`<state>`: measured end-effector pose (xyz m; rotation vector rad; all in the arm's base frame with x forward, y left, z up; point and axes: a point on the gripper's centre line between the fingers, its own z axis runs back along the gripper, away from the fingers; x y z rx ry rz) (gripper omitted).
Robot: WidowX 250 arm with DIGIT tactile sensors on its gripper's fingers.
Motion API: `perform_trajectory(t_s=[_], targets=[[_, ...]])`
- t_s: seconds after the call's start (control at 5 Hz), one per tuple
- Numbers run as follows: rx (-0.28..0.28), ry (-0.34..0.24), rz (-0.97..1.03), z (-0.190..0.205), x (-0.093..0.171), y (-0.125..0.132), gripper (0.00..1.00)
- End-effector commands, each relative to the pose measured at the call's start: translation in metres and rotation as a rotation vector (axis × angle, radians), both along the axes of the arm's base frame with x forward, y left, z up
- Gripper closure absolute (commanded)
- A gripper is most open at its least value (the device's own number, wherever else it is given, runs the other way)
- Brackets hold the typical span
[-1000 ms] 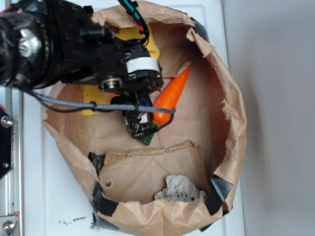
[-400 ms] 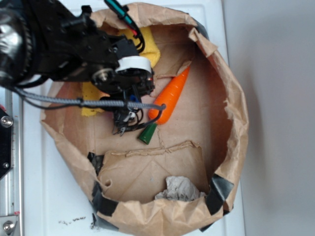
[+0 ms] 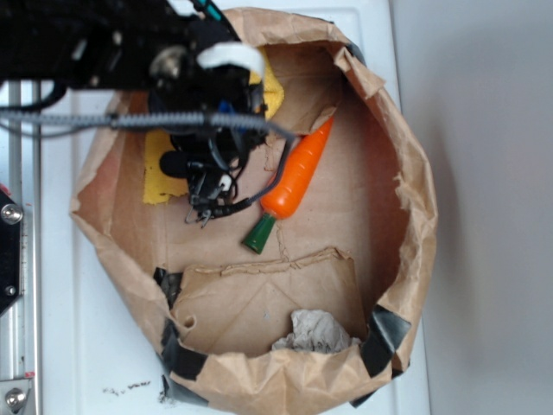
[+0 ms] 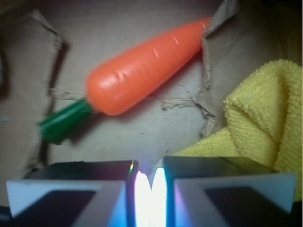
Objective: Grab the yellow cloth.
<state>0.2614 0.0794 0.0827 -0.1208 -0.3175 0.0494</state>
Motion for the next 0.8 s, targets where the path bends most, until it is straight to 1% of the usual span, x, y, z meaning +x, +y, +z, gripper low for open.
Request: perform_trajectory(t_s=[0.0, 0.2, 0.4, 0.6], targets=[[-0.033, -0.058, 0.038, 0.066, -0.005, 0.009, 1.00], [-0.003, -0.041, 0.057, 0.058, -0.004, 0.020, 0.00], [0.087, -0.031, 0.090, 0.037, -0.003, 0.033, 0.00], [0.152, -0.037, 0.115, 0.022, 0.003, 0.039, 0.00]])
